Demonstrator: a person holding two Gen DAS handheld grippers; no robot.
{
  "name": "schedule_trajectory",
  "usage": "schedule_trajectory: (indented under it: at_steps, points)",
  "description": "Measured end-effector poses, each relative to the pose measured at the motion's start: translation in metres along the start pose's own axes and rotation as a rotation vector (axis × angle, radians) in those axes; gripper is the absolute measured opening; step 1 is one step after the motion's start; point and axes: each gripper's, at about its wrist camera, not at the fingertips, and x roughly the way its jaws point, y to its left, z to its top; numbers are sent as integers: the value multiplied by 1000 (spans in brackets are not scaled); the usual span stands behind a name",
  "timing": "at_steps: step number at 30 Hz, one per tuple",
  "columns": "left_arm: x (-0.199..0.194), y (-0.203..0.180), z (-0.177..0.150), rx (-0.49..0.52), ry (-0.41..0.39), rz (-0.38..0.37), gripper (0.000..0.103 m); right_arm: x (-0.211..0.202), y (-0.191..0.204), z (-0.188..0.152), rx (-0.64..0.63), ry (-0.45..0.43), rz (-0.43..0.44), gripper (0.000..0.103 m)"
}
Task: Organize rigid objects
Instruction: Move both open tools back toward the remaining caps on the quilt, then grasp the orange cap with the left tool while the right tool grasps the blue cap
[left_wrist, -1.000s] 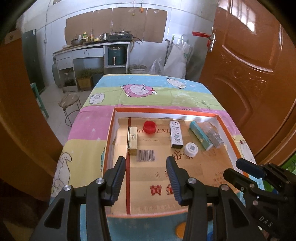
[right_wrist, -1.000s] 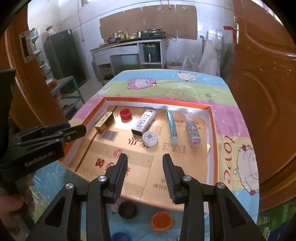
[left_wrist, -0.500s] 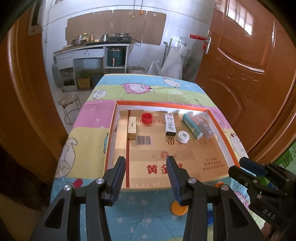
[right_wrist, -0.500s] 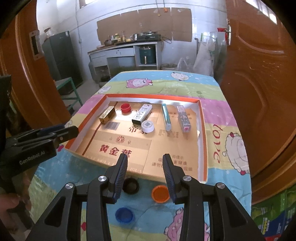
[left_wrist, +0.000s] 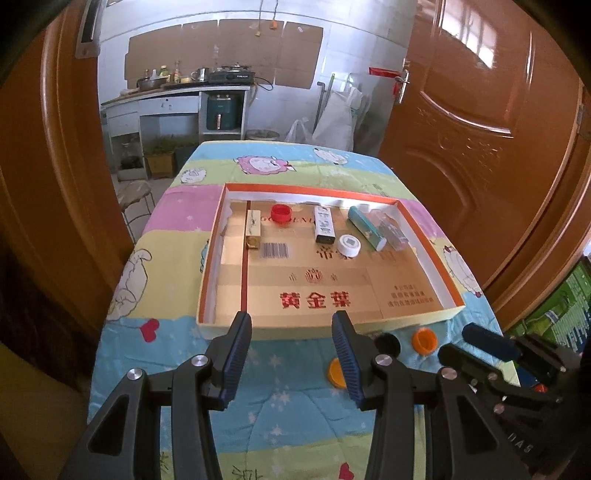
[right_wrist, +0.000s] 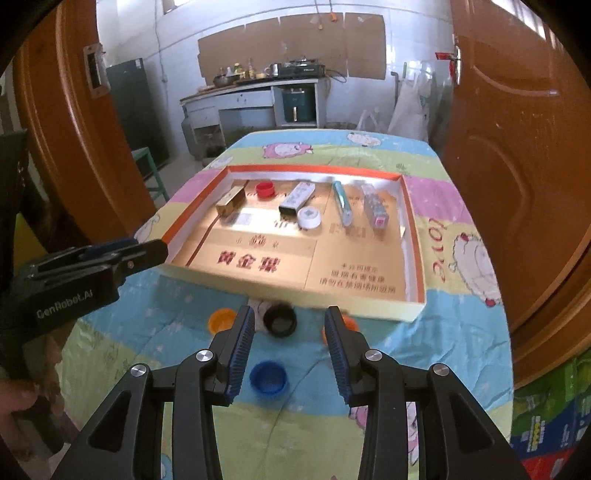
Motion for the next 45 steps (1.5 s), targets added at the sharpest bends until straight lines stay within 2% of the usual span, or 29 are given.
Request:
schedule_trajectory:
  at_steps: [7,14,22,23,24,33,41,43,44,45]
  points:
    - [5,-4,-18,13,21,-22,45,17,8,-30,0,58,33,41]
    - [17,-7,-36,33,65,-44,45,35,10,-45,2,98,34,41]
    - [25,-11,-43,59,89,-56,45,46,17,-49,-48,100,-3,41]
    - [26,-12,-44,63,92,-59,45,46,18,-49,-51,99,-6,38]
    - [27,-13,-45,67,96,-64,45,45,18,-50,-53,98,-9,30]
    - [42,-35,-48,146,125,-104,45,25,8,-47,-46,57,-27,30]
    - [68,-45,-51,195,139,-59,45,20,-3,-49,-10,54,-35,31]
    - [67,-44,-51,192,127,-51,38,19,-6,-49,-5,54,-38,31]
    - [67,-44,-50,191,124,-43,30,20,-6,-49,-3,54,-38,31]
    - [67,-43,-50,191,120,-37,30,20,-7,-49,0,55,-37,31]
